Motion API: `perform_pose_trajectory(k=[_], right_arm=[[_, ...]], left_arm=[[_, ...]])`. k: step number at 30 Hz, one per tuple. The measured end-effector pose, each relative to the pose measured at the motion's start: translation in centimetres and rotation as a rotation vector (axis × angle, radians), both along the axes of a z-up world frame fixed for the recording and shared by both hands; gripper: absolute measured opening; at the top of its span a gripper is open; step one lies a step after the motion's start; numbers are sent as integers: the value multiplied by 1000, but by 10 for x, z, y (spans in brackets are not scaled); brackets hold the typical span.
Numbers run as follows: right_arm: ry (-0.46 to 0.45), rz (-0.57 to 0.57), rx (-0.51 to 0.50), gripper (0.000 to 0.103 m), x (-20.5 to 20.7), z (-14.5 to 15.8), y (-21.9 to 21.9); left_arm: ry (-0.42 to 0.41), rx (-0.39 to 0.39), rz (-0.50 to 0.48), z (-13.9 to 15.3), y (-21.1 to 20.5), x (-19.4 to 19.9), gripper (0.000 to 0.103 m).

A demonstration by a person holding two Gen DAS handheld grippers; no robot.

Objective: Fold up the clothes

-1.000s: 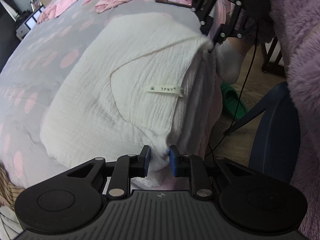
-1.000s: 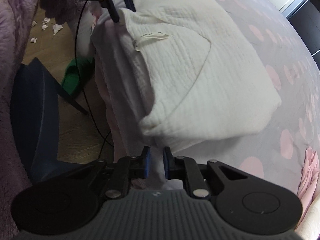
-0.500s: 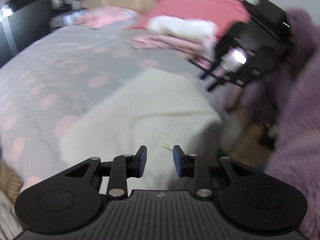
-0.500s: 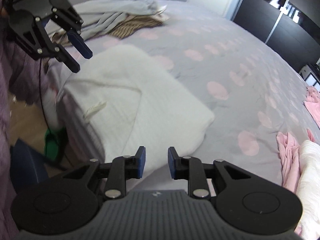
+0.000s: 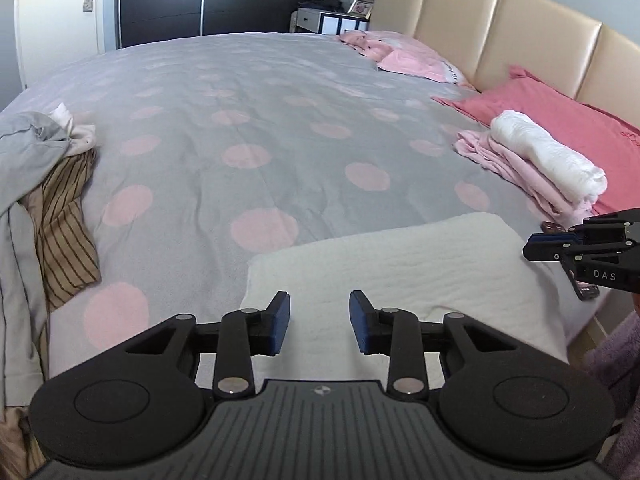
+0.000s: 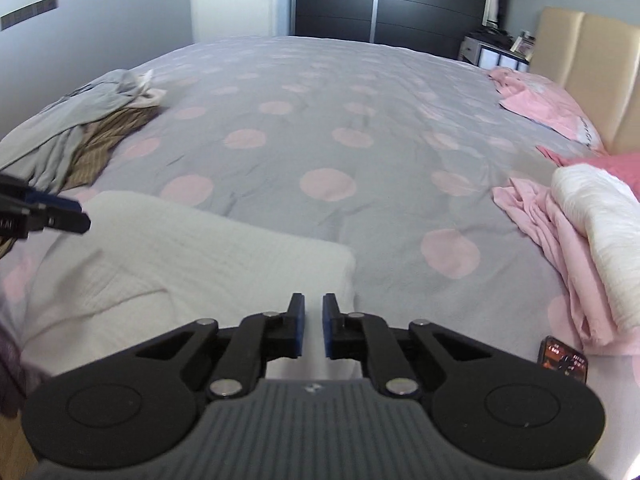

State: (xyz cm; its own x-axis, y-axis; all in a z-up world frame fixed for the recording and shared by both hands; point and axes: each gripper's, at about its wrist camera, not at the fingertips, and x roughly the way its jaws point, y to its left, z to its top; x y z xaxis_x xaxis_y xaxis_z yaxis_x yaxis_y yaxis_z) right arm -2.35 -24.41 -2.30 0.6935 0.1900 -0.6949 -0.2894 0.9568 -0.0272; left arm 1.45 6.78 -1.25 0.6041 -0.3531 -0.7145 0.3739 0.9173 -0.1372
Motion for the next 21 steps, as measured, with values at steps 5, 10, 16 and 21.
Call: perform_pose_trajectory(k=[5,10,16,21], right_arm=[[64,-6,-49,9,23,-32,8],[107,11,-62,9,30,-52,8],[105,8,-58,9,28,-47,6],[62,-15,-21,19,20,-31,0]], left_arm=[[59,-29,27,-30,-13,15,24],[83,16,-8,-53,-17,17,24],[70,9,-6,-48,-14,12,24],[-11,11,29,-28,-11,1,29]])
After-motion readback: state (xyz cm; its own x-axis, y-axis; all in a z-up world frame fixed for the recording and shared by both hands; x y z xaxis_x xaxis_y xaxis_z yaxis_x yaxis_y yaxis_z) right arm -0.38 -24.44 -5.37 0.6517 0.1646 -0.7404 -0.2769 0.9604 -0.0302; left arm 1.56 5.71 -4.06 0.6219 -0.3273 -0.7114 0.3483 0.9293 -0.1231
